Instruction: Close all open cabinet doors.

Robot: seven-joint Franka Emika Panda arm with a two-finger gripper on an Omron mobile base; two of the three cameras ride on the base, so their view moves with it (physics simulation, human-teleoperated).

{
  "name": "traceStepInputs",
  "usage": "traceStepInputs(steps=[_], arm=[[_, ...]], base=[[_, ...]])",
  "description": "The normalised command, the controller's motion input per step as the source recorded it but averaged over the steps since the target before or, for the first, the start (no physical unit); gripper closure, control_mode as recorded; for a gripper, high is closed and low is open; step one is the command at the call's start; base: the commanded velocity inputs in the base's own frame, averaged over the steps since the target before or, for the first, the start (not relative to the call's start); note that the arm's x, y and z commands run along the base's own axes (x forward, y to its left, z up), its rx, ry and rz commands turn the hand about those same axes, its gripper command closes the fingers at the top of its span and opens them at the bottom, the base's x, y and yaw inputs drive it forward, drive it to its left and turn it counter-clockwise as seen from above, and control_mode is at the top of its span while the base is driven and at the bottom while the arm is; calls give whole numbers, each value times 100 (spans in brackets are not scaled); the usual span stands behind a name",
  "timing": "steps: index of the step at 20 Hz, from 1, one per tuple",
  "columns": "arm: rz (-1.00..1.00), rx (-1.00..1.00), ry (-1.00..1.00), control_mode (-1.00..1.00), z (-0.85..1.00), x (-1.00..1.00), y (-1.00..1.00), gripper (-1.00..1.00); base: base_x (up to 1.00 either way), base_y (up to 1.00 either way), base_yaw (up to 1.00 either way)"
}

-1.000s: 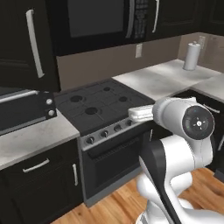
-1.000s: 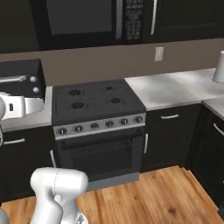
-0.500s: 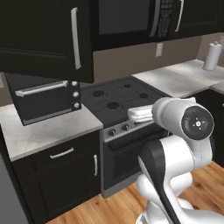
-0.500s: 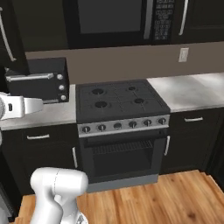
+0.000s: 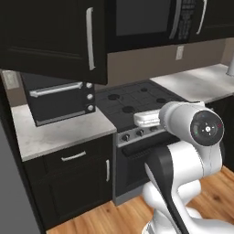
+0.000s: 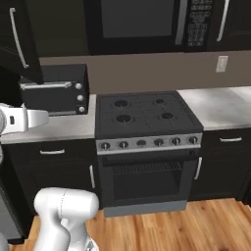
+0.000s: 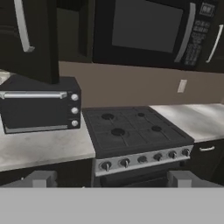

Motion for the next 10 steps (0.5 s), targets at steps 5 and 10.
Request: traceStepInputs(steps=[5, 10], arm=[[0, 0, 0, 100, 0, 0, 0, -100], [0, 0, 0, 100, 0, 0, 0, -100]], base=[[23, 24, 19], [24, 27, 18]])
